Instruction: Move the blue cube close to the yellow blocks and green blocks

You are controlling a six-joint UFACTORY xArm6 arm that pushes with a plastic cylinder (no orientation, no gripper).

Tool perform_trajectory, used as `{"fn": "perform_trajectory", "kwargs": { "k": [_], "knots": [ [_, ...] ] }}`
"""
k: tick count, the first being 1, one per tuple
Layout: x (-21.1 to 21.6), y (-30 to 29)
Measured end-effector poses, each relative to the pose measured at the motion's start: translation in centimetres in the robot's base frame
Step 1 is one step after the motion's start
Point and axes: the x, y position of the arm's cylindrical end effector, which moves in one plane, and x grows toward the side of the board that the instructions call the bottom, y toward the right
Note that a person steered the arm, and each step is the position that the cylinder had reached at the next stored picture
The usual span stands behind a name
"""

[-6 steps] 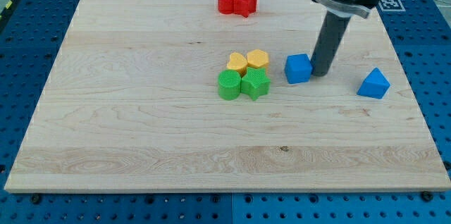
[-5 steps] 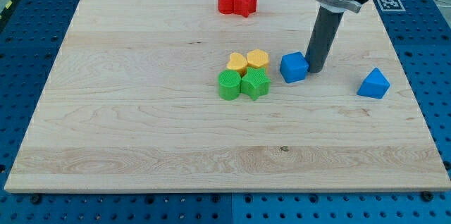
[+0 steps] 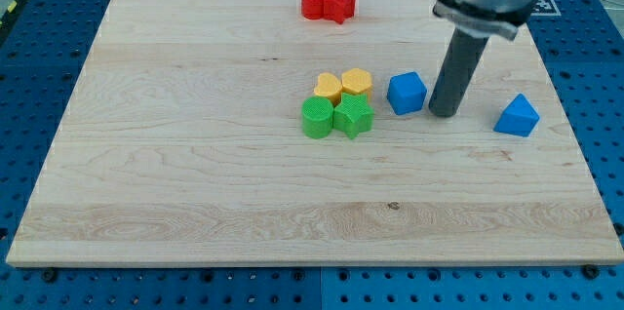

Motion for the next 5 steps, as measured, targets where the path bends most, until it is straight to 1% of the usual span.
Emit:
{"fn": "perform_trajectory", "kwargs": {
  "k": [1,2,5],
  "knots": [
    [-3.7,1.1],
    [-5.1,0.2],
    [-1.2,-0.9]
  ]
}}
